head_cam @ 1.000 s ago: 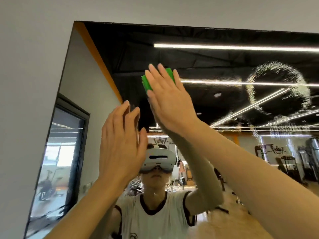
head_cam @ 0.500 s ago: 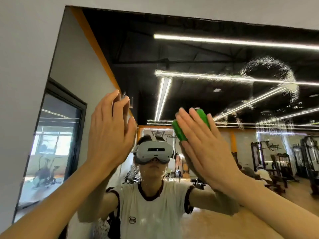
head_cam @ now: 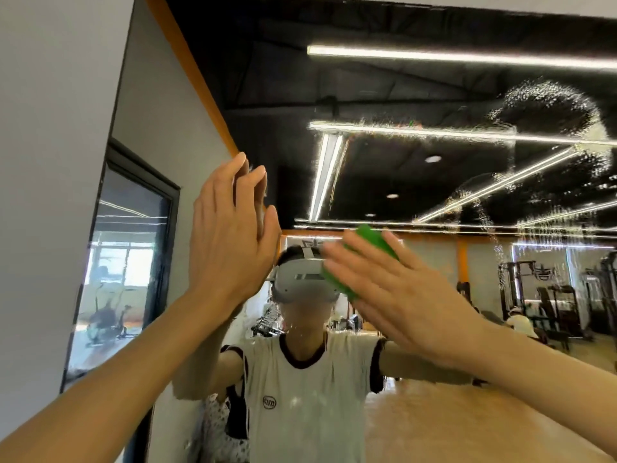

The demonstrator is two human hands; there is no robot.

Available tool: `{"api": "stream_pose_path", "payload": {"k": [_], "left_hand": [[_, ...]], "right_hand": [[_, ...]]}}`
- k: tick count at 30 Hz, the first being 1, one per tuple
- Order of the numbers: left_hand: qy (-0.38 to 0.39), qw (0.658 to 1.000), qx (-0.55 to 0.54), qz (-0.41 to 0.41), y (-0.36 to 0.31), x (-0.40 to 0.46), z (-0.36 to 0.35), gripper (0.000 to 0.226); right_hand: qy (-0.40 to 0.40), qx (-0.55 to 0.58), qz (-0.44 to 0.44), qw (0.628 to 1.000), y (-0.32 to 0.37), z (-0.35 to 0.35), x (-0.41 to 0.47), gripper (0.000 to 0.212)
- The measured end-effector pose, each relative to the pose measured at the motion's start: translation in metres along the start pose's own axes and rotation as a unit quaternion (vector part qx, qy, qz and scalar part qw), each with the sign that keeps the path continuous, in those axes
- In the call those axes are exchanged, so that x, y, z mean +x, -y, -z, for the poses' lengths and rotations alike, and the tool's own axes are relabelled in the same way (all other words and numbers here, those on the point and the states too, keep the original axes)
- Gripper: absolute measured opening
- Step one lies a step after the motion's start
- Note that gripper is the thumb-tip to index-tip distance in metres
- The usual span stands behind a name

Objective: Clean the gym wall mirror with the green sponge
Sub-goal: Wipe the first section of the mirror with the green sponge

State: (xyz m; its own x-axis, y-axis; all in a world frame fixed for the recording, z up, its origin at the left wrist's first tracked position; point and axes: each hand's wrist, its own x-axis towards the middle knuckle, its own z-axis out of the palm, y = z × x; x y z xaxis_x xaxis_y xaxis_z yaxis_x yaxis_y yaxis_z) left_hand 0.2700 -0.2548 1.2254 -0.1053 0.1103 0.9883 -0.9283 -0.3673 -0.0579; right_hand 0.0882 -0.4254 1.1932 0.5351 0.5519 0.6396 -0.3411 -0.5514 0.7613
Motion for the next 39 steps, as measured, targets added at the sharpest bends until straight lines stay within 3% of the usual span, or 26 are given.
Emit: {"api": "stream_pose_path", "payload": {"k": [2, 3, 7, 9, 11, 14, 16, 18, 23, 26, 29, 32, 34, 39], "left_hand": [[0.001, 1.0, -0.005, 0.003, 0.0, 0.0, 0.0, 0.052], [0.002, 1.0, -0.006, 0.003, 0.001, 0.0, 0.0, 0.052], [0.001, 1.0, -0.007, 0.005, 0.002, 0.0, -0.001, 0.052], [-0.003, 1.0, -0.006, 0.006, 0.001, 0.001, -0.001, 0.052], [-0.004, 1.0, -0.008, 0.009, 0.0, 0.001, -0.002, 0.053], [-0.001, 1.0, -0.008, 0.01, 0.001, 0.001, -0.001, 0.052], [0.0, 1.0, -0.007, 0.003, 0.0, 0.001, 0.0, 0.049], [0.007, 1.0, -0.008, 0.001, -0.006, 0.001, 0.002, 0.046], [0.064, 0.996, -0.033, -0.046, -0.054, -0.017, -0.002, 0.05], [0.063, 0.995, -0.058, -0.059, -0.088, -0.028, -0.019, 0.052], [0.048, 0.994, -0.073, -0.06, -0.106, -0.033, -0.038, 0.053], [0.045, 0.996, -0.046, -0.069, -0.108, -0.036, -0.048, 0.051], [0.056, 0.996, -0.032, -0.069, -0.107, -0.037, -0.05, 0.053], [0.056, 0.996, -0.027, -0.068, -0.107, -0.038, -0.049, 0.054]], "right_hand": [[0.029, -0.01, 0.053, 0.998, -0.013, 0.005, -0.005, 0.054], [0.03, -0.008, 0.033, 0.999, -0.029, 0.008, 0.005, 0.056], [-0.047, 0.044, -0.2, 0.978, -0.107, 0.022, 0.059, 0.055], [-0.066, 0.055, -0.268, 0.96, -0.105, 0.021, 0.063, 0.056], [-0.057, 0.047, -0.245, 0.967, -0.066, 0.013, 0.039, 0.057], [-0.008, 0.01, -0.076, 0.997, 0.001, 0.005, -0.026, 0.056], [0.033, 0.012, -0.006, 0.999, -0.006, 0.009, -0.044, 0.053], [0.035, 0.047, -0.031, 0.998, -0.042, 0.015, -0.029, 0.053], [-0.064, 0.052, -0.259, 0.962, -0.135, 0.02, 0.028, 0.055], [-0.041, 0.029, -0.239, 0.97, -0.096, 0.014, -0.003, 0.058], [0.0, -0.002, -0.121, 0.993, -0.036, 0.011, -0.074, 0.055], [0.041, -0.012, -0.04, 0.998, -0.045, 0.015, -0.097, 0.053], [0.035, 0.014, -0.068, 0.997, -0.073, 0.016, -0.073, 0.053], [-0.046, 0.031, -0.269, 0.962, -0.13, 0.021, -0.008, 0.059]]}}
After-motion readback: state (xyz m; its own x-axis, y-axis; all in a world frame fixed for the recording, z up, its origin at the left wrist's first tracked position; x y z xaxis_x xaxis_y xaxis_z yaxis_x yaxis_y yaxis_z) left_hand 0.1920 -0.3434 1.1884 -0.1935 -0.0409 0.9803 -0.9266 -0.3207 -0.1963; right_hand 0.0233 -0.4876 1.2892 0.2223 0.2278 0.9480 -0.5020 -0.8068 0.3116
